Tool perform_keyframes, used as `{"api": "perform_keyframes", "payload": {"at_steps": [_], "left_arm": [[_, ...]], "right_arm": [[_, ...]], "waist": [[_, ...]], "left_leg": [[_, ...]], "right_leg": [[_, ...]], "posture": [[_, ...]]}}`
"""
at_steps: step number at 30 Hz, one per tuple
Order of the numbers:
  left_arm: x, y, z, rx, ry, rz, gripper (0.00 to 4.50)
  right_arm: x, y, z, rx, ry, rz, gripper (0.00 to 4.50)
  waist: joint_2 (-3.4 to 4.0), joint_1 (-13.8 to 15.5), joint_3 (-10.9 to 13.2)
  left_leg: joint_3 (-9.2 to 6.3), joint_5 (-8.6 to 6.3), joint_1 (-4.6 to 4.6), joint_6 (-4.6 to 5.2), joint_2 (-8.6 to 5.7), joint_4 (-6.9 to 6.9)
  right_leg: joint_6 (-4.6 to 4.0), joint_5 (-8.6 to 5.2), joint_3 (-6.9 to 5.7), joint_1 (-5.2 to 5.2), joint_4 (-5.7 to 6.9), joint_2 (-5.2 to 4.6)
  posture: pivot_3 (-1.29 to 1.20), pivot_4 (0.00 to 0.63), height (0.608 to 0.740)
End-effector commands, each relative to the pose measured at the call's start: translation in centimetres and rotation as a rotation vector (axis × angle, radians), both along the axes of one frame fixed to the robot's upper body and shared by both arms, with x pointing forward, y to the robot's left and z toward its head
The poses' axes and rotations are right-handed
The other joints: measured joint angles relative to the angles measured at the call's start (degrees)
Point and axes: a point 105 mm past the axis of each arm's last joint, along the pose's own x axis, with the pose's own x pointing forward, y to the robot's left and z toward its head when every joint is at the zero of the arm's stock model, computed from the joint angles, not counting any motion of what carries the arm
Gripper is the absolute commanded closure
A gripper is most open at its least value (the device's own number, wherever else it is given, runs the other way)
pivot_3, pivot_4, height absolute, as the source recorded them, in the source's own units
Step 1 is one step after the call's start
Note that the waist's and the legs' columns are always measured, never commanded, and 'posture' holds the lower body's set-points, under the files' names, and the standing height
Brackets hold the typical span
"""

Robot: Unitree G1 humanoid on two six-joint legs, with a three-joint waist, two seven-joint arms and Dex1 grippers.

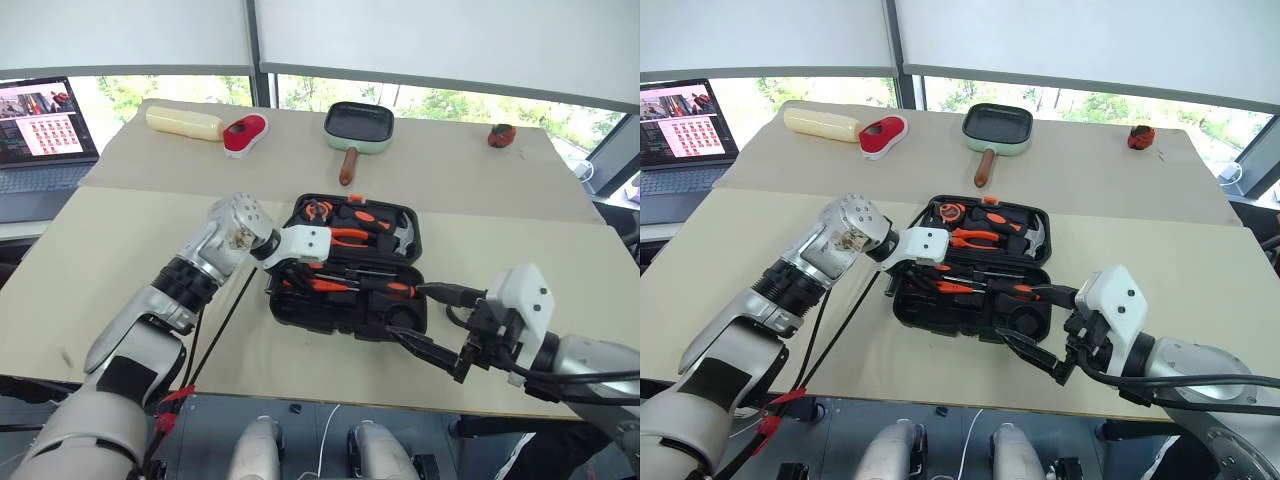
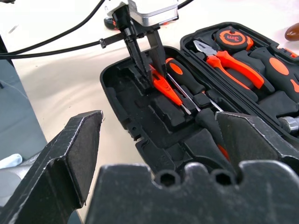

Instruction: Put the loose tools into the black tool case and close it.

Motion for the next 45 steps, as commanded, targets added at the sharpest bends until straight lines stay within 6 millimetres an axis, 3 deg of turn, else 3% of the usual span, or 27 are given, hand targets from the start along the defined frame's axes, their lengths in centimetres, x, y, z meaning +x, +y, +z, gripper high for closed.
{"api": "perform_keyframes", "payload": {"at_steps": [1, 2, 4, 5, 9, 14, 17, 23, 24, 32, 45], "left_arm": [[0.0, 0.0, 0.0, 0.039, -0.011, -0.026, 4.06], [0.1, 0.0, 0.1, 0.039, -0.011, -0.026, 4.06], [0.1, -0.1, 0.4, 0.027, -0.014, -0.03, 3.06], [0.0, -0.1, 0.7, 0.014, -0.013, -0.034, 2.86], [-0.8, 0.3, 3.1, -0.077, 0.03, -0.04, 1.37], [-2.3, 2.2, 6.5, -0.224, 0.083, -0.043, 1.37], [-2.5, 3.0, 7.1, -0.33, 0.087, -0.031, 2.08], [-1.0, 2.9, 3.9, -0.478, 0.05, 0.058, 4.29], [-1.0, 2.6, 3.4, -0.494, 0.047, 0.057, 4.46], [-0.6, 1.0, 0.5, -0.578, 0.041, 0.118, 4.46], [0.3, 1.5, -2.4, -0.562, 0.016, 0.179, 4.46]], "right_arm": [[-0.2, 0.4, 0.9, 0.024, -0.052, 0.009, 0.0], [-0.2, 0.4, 0.9, 0.025, -0.053, 0.008, 0.0], [-0.2, 0.4, 0.9, 0.026, -0.053, 0.008, 0.0], [-0.1, 0.4, 0.9, 0.027, -0.053, 0.008, 0.0], [-0.2, 0.5, 0.9, 0.031, -0.051, 0.014, 0.0], [-0.2, 0.3, 0.7, 0.026, -0.035, 0.016, 0.0], [0.0, 0.1, 0.6, 0.022, -0.031, 0.016, 0.0], [0.3, -0.1, 0.6, 0.011, -0.019, 0.026, 0.0], [0.3, -0.2, 0.7, 0.009, -0.016, 0.028, 0.0], [0.6, -0.4, 0.8, 0.008, 0.0, 0.035, 0.0], [0.4, -0.3, 0.7, 0.009, 0.016, 0.034, 0.0]], "waist": [[0.0, 0.0, 0.0], [0.0, 0.0, 0.0], [0.0, -0.01, 0.0], [0.0, -0.01, 0.0], [0.0, -0.11, 0.0], [0.01, -0.63, 0.0], [0.02, -0.78, -0.01], [0.04, -0.2, -0.02], [0.03, -0.16, -0.02], [0.03, -0.05, -0.02], [0.04, 0.15, -0.05]], "left_leg": [[0.0, 0.0, 0.0, 0.0, 0.0, 0.01], [0.0, 0.0, 0.0, 0.0, 0.01, 0.02], [-0.01, 0.0, 0.0, 0.0, 0.01, 0.03], [-0.01, 0.0, 0.0, 0.0, 0.0, 0.03], [-0.01, 0.0, -0.02, 0.0, 0.02, 0.04], [-0.03, 0.0, -0.05, 0.0, 0.07, 0.07], [-0.06, 0.0, -0.04, 0.0, 0.09, 0.08], [-0.05, -0.01, -0.02, 0.01, 0.06, 0.27], [-0.04, -0.01, -0.03, 0.01, 0.06, 0.27], [-0.05, -0.01, -0.05, 0.01, 0.06, 0.27], [-0.05, -0.01, -0.02, 0.01, 0.05, 0.27]], "right_leg": [[0.0, 0.0, 0.0, 0.0, 0.01, 0.0], [0.0, 0.0, 0.0, 0.0, 0.02, 0.0], [0.0, 0.0, 0.0, 0.0, 0.04, 0.0], [0.0, 0.0, 0.0, 0.0, 0.04, 0.0], [0.0, 0.0, 0.0, -0.04, 0.08, 0.02], [-0.01, 0.0, 0.0, -0.09, 0.15, 0.05], [-0.01, -0.01, -0.01, -0.07, 0.18, 0.05], [0.01, -0.01, -0.06, 0.04, 0.21, 0.01], [0.01, 0.0, -0.06, 0.03, 0.21, 0.01], [0.01, 0.0, -0.04, 0.0, 0.25, 0.03], [0.02, 0.01, -0.04, 0.04, 0.26, 0.01]], "posture": [[0.0, 0.15, 0.74], [0.0, 0.15, 0.74], [0.0, 0.15, 0.74], [0.0, 0.15, 0.74], [0.0, 0.15, 0.74], [0.0, 0.15, 0.74], [0.0, 0.15, 0.74], [0.0, 0.15, 0.74], [0.0, 0.15, 0.74], [0.0, 0.15, 0.74], [0.0, 0.15, 0.74]]}}
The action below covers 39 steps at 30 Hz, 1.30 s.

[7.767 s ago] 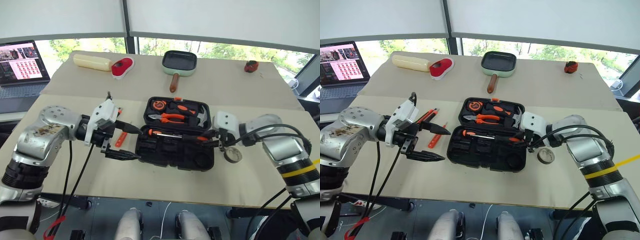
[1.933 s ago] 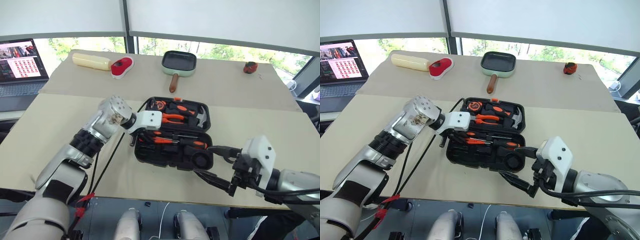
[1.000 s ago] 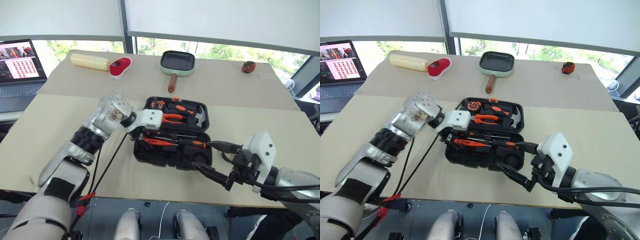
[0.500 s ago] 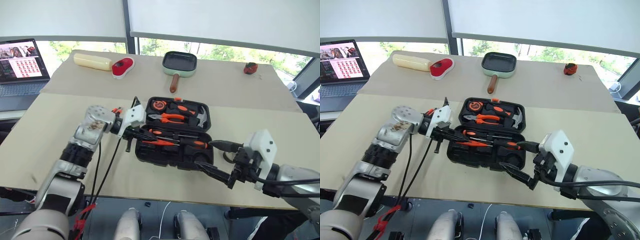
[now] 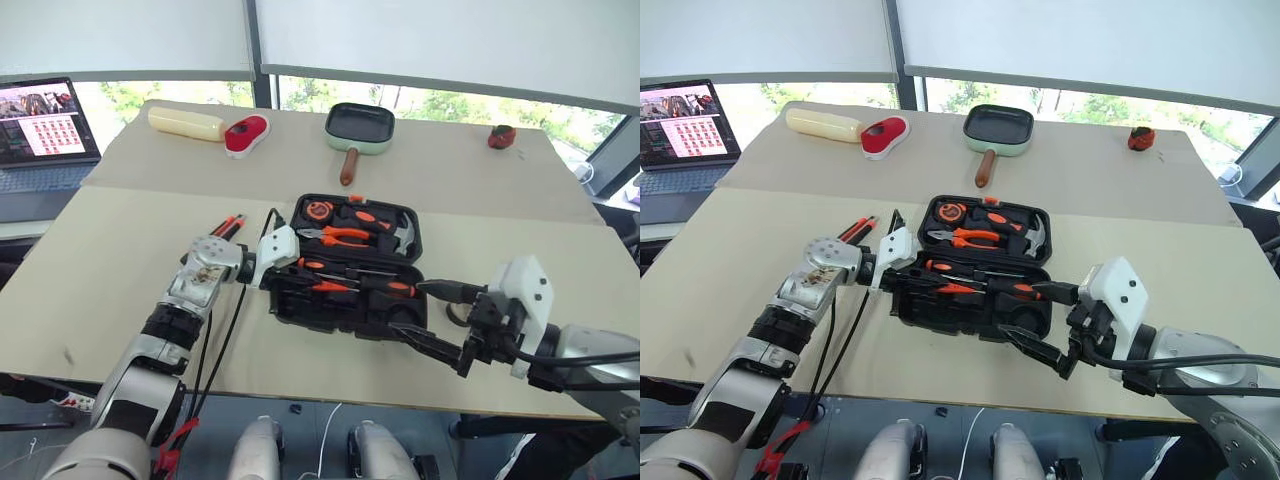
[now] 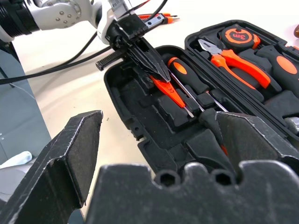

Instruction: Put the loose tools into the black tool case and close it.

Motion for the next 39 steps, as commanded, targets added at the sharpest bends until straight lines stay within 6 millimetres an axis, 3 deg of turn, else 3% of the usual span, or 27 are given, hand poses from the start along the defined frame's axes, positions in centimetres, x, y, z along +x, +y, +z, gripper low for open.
{"api": "perform_keyframes", "payload": {"at_steps": [1, 17, 22, 29, 32, 36, 39], "left_arm": [[0.3, 0.1, -0.6, 0.011, -0.008, 0.017, 4.46], [-0.4, 1.9, -4.3, 0.095, 0.044, 0.041, 4.46], [-0.1, 2.8, -5.1, 0.143, 0.06, 0.068, 4.46], [-0.2, 3.6, -4.2, 0.117, 0.069, 0.074, 4.46], [-0.2, 5.0, -1.3, 0.04, 0.04, 0.107, 3.82], [-0.9, 7.7, 3.3, -0.061, -0.01, 0.208, 2.32], [-2.5, 11.4, 5.9, -0.115, -0.04, 0.377, 1.21]], "right_arm": [[-0.1, 0.0, 0.5, -0.004, -0.02, 0.0, 0.0], [0.1, -0.1, 0.6, -0.004, -0.02, 0.002, 0.0], [0.3, -0.1, 0.7, -0.005, -0.023, 0.007, 0.0], [0.8, 0.2, 0.8, -0.003, -0.028, 0.025, 0.0], [1.3, 0.5, 0.9, -0.007, -0.038, 0.053, 0.0], [2.2, 0.8, 1.4, -0.008, -0.062, 0.089, 0.0], [3.1, 1.5, 1.8, -0.013, -0.089, 0.134, 0.0]], "waist": [[0.01, 0.01, -0.03], [0.21, -0.6, -0.27], [0.24, -1.13, -0.31], [0.32, -1.63, -0.49], [0.32, -2.2, -0.49], [0.31, -3.18, -0.39], [0.27, -2.98, -0.3]], "left_leg": [[0.0, 0.0, 0.01, 0.0, 0.0, 0.0], [0.01, 0.0, 0.29, 0.0, 0.03, -0.07], [0.03, -0.01, 1.07, -0.01, 0.04, -0.29], [0.09, -0.01, 1.25, -0.01, 0.08, -0.49], [0.12, -0.01, 1.29, -0.01, 0.1, -0.54], [0.07, -0.01, 1.31, -0.01, 0.19, -0.78], [0.04, -0.01, 1.15, -0.01, 0.17, -0.85]], "right_leg": [[0.0, 0.0, 0.0, 0.01, 0.0, 0.0], [-0.01, 0.0, 0.02, 0.2, 0.02, 0.03], [-0.05, -0.05, 0.02, 1.0, -0.2, 0.03], [-0.1, -0.07, 0.07, 1.06, -0.29, 0.04], [-0.11, -0.07, 0.15, 1.02, -0.29, 0.08], [-0.21, -0.12, 0.25, 0.86, -0.28, 0.14], [-0.2, -0.13, 0.23, 0.71, -0.29, 0.12]], "posture": [[0.0, 0.15, 0.74], [0.0, 0.15, 0.74], [0.0, 0.15, 0.74], [0.0, 0.15, 0.74], [0.0, 0.15, 0.74], [0.0, 0.15, 0.74], [0.0, 0.15, 0.74]]}}
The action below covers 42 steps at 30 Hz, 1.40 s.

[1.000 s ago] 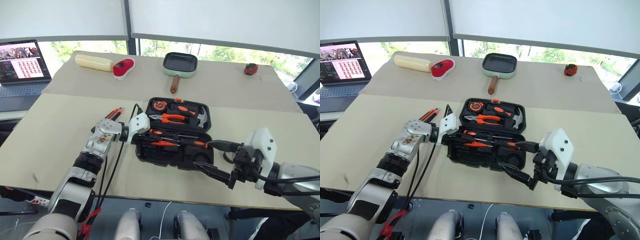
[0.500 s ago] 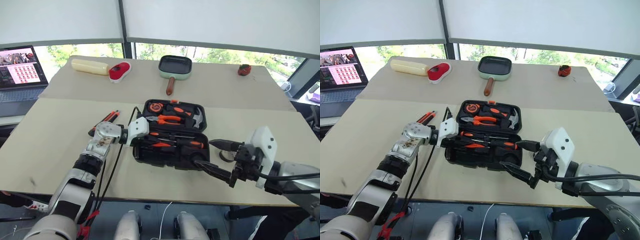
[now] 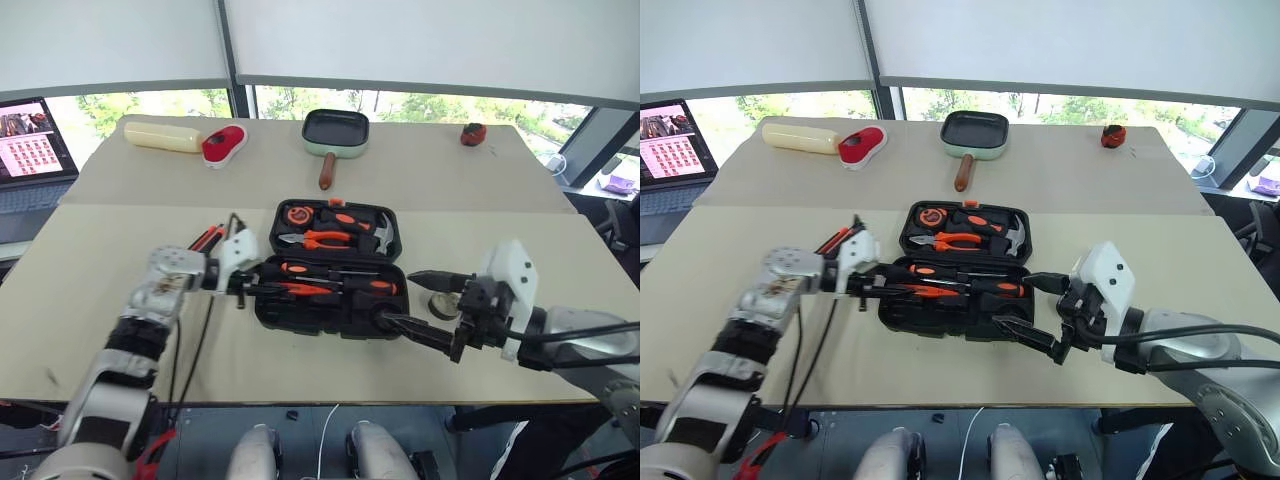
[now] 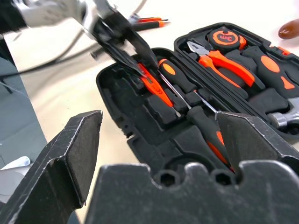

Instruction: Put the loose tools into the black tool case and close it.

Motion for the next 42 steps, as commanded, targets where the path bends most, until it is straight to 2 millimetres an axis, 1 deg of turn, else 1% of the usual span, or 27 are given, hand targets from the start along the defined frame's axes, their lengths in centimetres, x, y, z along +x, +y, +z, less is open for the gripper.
{"api": "perform_keyframes", "payload": {"at_steps": [1, 3, 5, 8, 11, 15, 19, 20, 22, 24, 26, 30, 35, 36, 37, 38, 39, 40, 41, 42], "left_arm": [[-1.9, 4.3, 4.3, -0.069, -0.09, 0.207, 0.89], [-3.8, 7.8, 3.7, -0.044, -0.078, 0.365, 0.09], [-5.3, 10.3, 2.8, -0.027, -0.057, 0.498, 0.03], [-7.2, 13.3, 1.2, 0.013, -0.032, 0.646, 0.03], [-8.0, 14.7, 0.3, 0.053, -0.019, 0.716, 0.03], [-6.4, 14.7, 0.7, 0.058, -0.026, 0.717, 0.03], [-2.6, 12.9, 1.6, 0.067, 0.012, 0.655, 0.03], [-2.1, 12.7, 1.8, 0.068, 0.018, 0.647, 0.03], [-0.1, 12.3, 2.0, 0.097, 0.025, 0.652, 0.03], [2.5, 12.1, 1.6, 0.164, 0.039, 0.675, 0.03], [4.2, 11.6, 1.1, 0.219, 0.066, 0.665, 0.03], [5.7, 11.3, 0.3, 0.258, 0.1, 0.665, 0.03], [6.6, 10.1, -1.2, 0.289, 0.127, 0.626, 0.03], [6.7, 10.2, -1.3, 0.288, 0.13, 0.633, 0.55], [6.7, 10.2, -1.4, 0.286, 0.135, 0.631, 0.72], [6.6, 10.3, -1.4, 0.283, 0.139, 0.622, 1.13], [6.5, 10.3, -1.4, 0.281, 0.142, 0.614, 1.38], [6.5, 10.3, -1.4, 0.275, 0.141, 0.607, 1.79], [6.5, 10.0, -0.8, 0.242, 0.129, 0.59, 2.09], [6.7, 9.5, 0.2, 0.197, 0.098, 0.555, 2.52]], "right_arm": [[0.8, 1.0, 1.2, 0.001, -0.075, 0.074, 0.0], [1.1, 1.8, 1.5, 0.006, -0.085, 0.127, 0.0], [1.2, 2.4, 1.6, 0.012, -0.081, 0.173, 0.0], [1.5, 3.0, 1.6, 0.013, -0.076, 0.224, 0.0], [1.7, 3.4, 1.6, 0.009, -0.075, 0.26, 0.0], [1.9, 3.7, 1.5, 0.005, -0.075, 0.281, 0.0], [1.7, 3.7, 1.4, 0.005, -0.082, 0.265, 0.0], [1.7, 3.6, 1.4, 0.005, -0.084, 0.259, 0.0], [1.5, 3.6, 1.4, 0.007, -0.09, 0.246, 0.0], [1.1, 3.7, 1.4, 0.016, -0.095, 0.229, 0.0], [0.7, 3.8, 1.3, 0.021, -0.1, 0.213, 0.0], [0.5, 3.9, 1.2, 0.025, -0.107, 0.191, 0.0], [0.3, 3.9, 1.1, 0.025, -0.118, 0.151, 0.0], [0.4, 3.8, 1.0, 0.024, -0.119, 0.145, 0.0], [0.4, 3.7, 1.0, 0.024, -0.118, 0.138, 0.0], [0.4, 3.7, 1.0, 0.023, -0.118, 0.134, 0.0], [0.3, 3.6, 0.9, 0.022, -0.118, 0.131, 0.0], [0.4, 3.6, 0.9, 0.021, -0.117, 0.127, 0.0], [0.4, 3.4, 0.8, 0.017, -0.117, 0.121, 0.0], [0.4, 3.3, 0.8, 0.014, -0.116, 0.115, 0.0]], "waist": [[-0.05, -0.03, 0.03], [-0.06, -0.23, 0.04], [-0.05, -0.15, 0.05], [-0.22, 0.85, 0.15], [-0.32, 1.93, 0.2], [-0.35, 3.08, 0.19], [-0.4, 3.47, 0.19], [-0.41, 3.47, 0.19], [-0.41, 3.15, 0.19], [-0.41, 3.09, 0.2], [-0.42, 3.1, 0.2], [-0.45, 2.24, 0.22], [-0.45, 2.25, 0.22], [-0.44, 2.39, 0.21], [-0.44, 2.61, 0.21], [-0.44, 2.65, 0.21], [-0.45, 2.64, 0.21], [-0.44, 2.62, 0.21], [-0.45, 2.61, 0.21], [-0.44, 2.6, 0.21]], "left_leg": [[0.0, 0.0, -0.09, 0.0, 0.0, 0.0], [-0.05, 0.0, -0.19, 0.0, 0.01, -0.04], [0.06, 0.0, -0.2, 0.0, -0.04, -0.17], [0.09, 0.01, -0.33, -0.03, -0.03, -0.17], [0.24, 0.03, -0.33, -0.06, -0.01, -0.16], [0.46, 0.05, -0.31, -0.06, -0.03, -0.16], [0.55, 0.05, -0.46, -0.07, -0.04, -0.16], [0.5, 0.11, -0.55, -0.08, -0.12, -0.15], [0.52, 0.12, -0.61, -0.08, -0.09, -0.15], [0.52, 0.11, -0.64, -0.07, -0.08, -0.15], [0.46, 0.11, -0.69, -0.07, -0.09, -0.15], [0.47, 0.1, -0.73, -0.05, -0.1, -0.15], [0.41, 0.1, -0.81, -0.05, -0.1, -0.13], [0.41, 0.1, -0.81, -0.05, -0.1, -0.13], [0.4, 0.1, -0.78, -0.05, -0.12, -0.11], [0.4, 0.11, -0.78, -0.06, -0.13, -0.08], [0.4, 0.11, -0.78, -0.06, -0.12, -0.07], [0.39, 0.11, -0.75, -0.06, -0.11, -0.06], [0.39, 0.11, -0.74, -0.06, -0.11, -0.05], [0.39, 0.11, -0.73, -0.06, -0.11, -0.05]], "right_leg": [[0.0, 0.0, -0.01, -0.09, -0.02, -0.02], [0.02, 0.0, 0.05, -0.28, -0.01, -0.08], [0.03, 0.0, 0.17, -0.45, 0.0, -0.15], [0.02, 0.0, 0.1, -0.65, 0.08, -0.19], [0.0, 0.0, 0.04, -0.68, 0.04, -0.25], [-0.04, 0.02, -0.08, -0.78, -0.1, -0.34], [-0.11, 0.09, -0.12, -0.76, -0.1, -0.32], [-0.08, 0.1, -0.17, -0.78, 0.01, -0.3], [-0.09, 0.13, -0.16, -0.81, -0.02, -0.25], [-0.08, 0.12, -0.16, -0.83, -0.02, -0.2], [-0.08, 0.12, -0.17, -0.83, 0.0, -0.1], [-0.05, 0.11, -0.1, -0.87, -0.02, -0.09], [-0.04, 0.11, -0.16, -0.88, 0.0, -0.11], [-0.04, 0.11, -0.16, -0.88, 0.0, -0.11], [-0.04, 0.11, -0.17, -0.83, 0.01, -0.12], [-0.02, 0.12, -0.18, -0.83, 0.02, -0.14], [-0.01, 0.12, -0.18, -0.81, 0.02, -0.14], [-0.01, 0.13, -0.18, -0.79, 0.03, -0.14], [-0.01, 0.13, -0.18, -0.78, 0.05, -0.13], [-0.01, 0.13, -0.18, -0.79, 0.07, -0.13]], "posture": [[0.0, 0.15, 0.74], [0.0, 0.15, 0.74], [0.0, 0.15, 0.74], [0.0, 0.15, 0.74], [0.0, 0.15, 0.74], [0.0, 0.15, 0.74], [0.0, 0.15, 0.74], [0.0, 0.15, 0.74], [0.0, 0.15, 0.74], [0.0, 0.15, 0.74], [0.0, 0.15, 0.74], [0.0, 0.15, 0.74], [0.0, 0.15, 0.74], [0.0, 0.15, 0.74], [0.0, 0.15, 0.74], [0.0, 0.15, 0.74], [0.0, 0.15, 0.74], [0.0, 0.15, 0.74], [0.0, 0.15, 0.74], [0.0, 0.15, 0.74]]}}
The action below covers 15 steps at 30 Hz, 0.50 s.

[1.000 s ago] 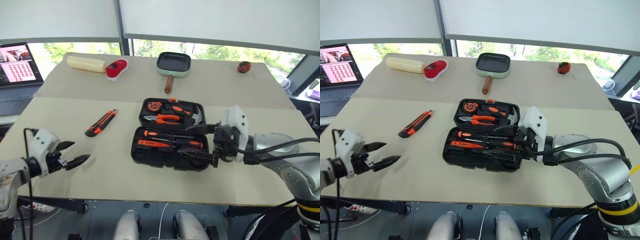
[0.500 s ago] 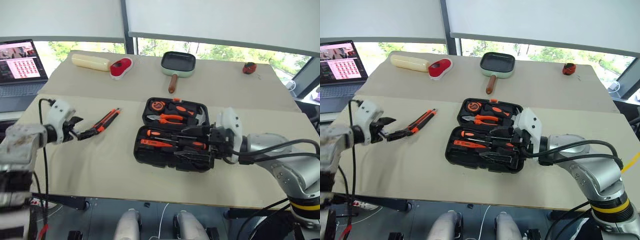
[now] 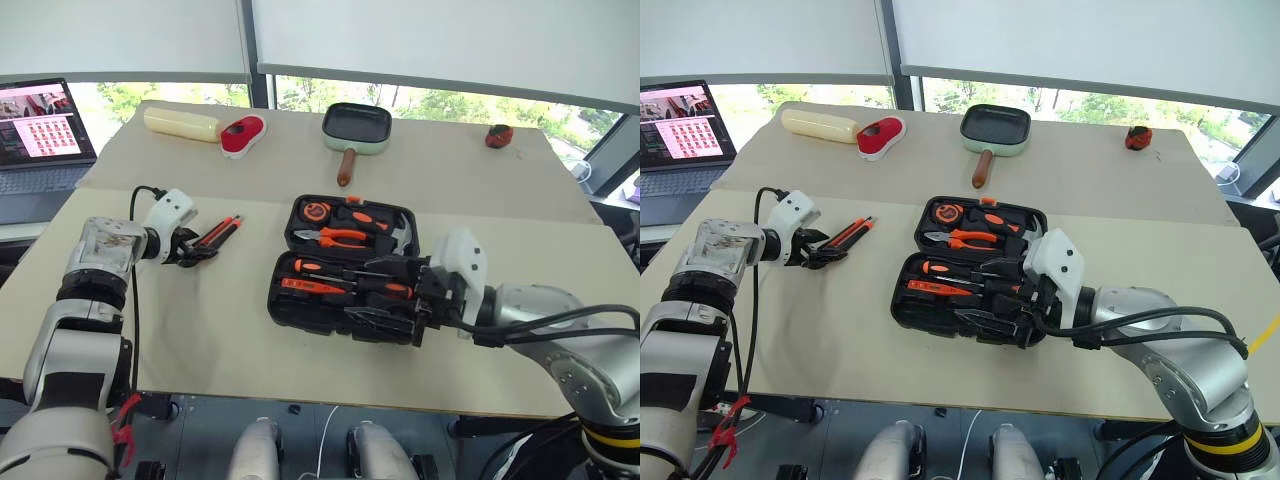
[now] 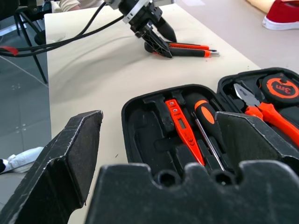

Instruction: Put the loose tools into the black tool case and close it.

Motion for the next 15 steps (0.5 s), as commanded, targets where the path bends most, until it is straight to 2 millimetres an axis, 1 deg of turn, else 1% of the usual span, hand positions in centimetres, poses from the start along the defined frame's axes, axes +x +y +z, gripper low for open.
{"api": "perform_keyframes", "payload": {"at_steps": [1, 3, 4, 5, 6, 7, 8, 9, 11, 12, 15], "left_arm": [[0.0, -0.9, 2.4, -0.088, -0.088, -0.088, 2.77], [-0.9, -4.1, 6.8, -0.284, -0.17, -0.265, 2.78], [-1.5, -5.1, 8.0, -0.338, -0.183, -0.324, 2.78], [-2.4, -6.4, 8.8, -0.303, -0.212, -0.428, 2.78], [-3.2, -7.6, 9.1, -0.24, -0.234, -0.526, 2.78], [-4.0, -8.7, 9.0, -0.185, -0.241, -0.607, 2.78], [-4.6, -9.4, 8.9, -0.152, -0.243, -0.656, 2.78], [-5.9, -10.6, 8.0, -0.101, -0.205, -0.767, 2.78], [-8.1, -12.1, 6.1, 0.009, -0.138, -0.951, 2.78], [-8.8, -12.6, 5.3, 0.055, -0.117, -1.015, 2.78], [-9.4, -13.7, 4.1, 0.128, -0.09, -1.114, 2.78]], "right_arm": [[-0.1, -0.6, 0.8, -0.007, -0.046, -0.022, 0.0], [-0.2, -0.9, 0.6, -0.013, -0.04, -0.033, 0.0], [-0.3, -1.1, 0.6, -0.014, -0.038, -0.036, 0.0], [-0.4, -1.3, 0.5, -0.018, -0.031, -0.041, 0.0], [-0.6, -1.6, 0.4, -0.023, -0.022, -0.046, 0.0], [-0.7, -1.9, 0.2, -0.029, -0.014, -0.05, 0.0], [-0.9, -2.1, 0.1, -0.033, -0.008, -0.052, 0.0], [-1.1, -2.7, -0.4, -0.056, 0.007, -0.061, 0.0], [-1.7, -3.7, -1.2, -0.097, 0.036, -0.078, 0.0], [-2.0, -4.0, -1.4, -0.101, 0.047, -0.087, 0.0], [-2.2, -4.3, -1.5, -0.083, 0.058, -0.11, 0.0]], "waist": [[0.0, -0.02, 0.0], [-0.04, -0.04, 0.03], [-0.09, -0.11, 0.06], [-0.14, 0.03, 0.1], [-0.14, 0.11, 0.1], [-0.14, 0.31, 0.1], [-0.13, 0.4, 0.1], [-0.12, 0.42, 0.09], [0.03, 0.48, 0.01], [0.06, 0.48, 0.0], [0.06, 0.38, 0.01]], "left_leg": [[0.0, 0.0, 0.0, 0.0, 0.01, 0.0], [-0.01, 0.0, -0.06, 0.0, 0.01, 0.0], [-0.03, 0.0, -0.19, 0.0, 0.01, 0.01], [-0.06, 0.01, -0.3, -0.01, 0.04, 0.03], [-0.22, 0.01, -0.47, -0.01, 0.04, 0.17], [-0.26, 0.0, -0.55, 0.0, 0.06, 0.26], [-0.27, -0.02, -0.56, 0.02, 0.0, 0.26], [-0.26, -0.03, -0.54, 0.04, -0.03, 0.28], [-0.25, -0.03, -0.51, 0.05, -0.05, 0.28], [-0.24, -0.05, -0.41, 0.07, -0.06, 0.28], [-0.29, -0.02, -0.38, 0.04, -0.01, 0.35]], "right_leg": [[0.0, 0.0, 0.0, -0.01, 0.01, 0.0], [0.0, 0.0, 0.0, -0.06, 0.01, 0.01], [0.0, 0.0, -0.01, -0.15, -0.01, 0.01], [0.0, 0.0, -0.03, -0.21, 0.0, 0.01], [0.0, 0.0, -0.19, -0.22, -0.01, 0.0], [0.0, 0.0, -0.26, -0.23, -0.04, -0.01], [0.03, 0.0, -0.26, -0.19, -0.07, -0.07], [0.06, 0.0, -0.26, -0.14, -0.1, -0.1], [0.08, 0.01, -0.23, -0.08, -0.14, -0.11], [0.09, 0.0, -0.22, 0.01, -0.15, -0.11], [0.07, 0.01, -0.22, 0.0, -0.05, -0.01]], "posture": [[0.0, 0.15, 0.74], [0.0, 0.15, 0.74], [0.0, 0.15, 0.74], [0.0, 0.15, 0.74], [0.0, 0.15, 0.74], [0.0, 0.15, 0.74], [0.0, 0.15, 0.74], [0.0, 0.15, 0.74], [0.0, 0.15, 0.74], [0.0, 0.15, 0.74], [0.0, 0.15, 0.74]]}}
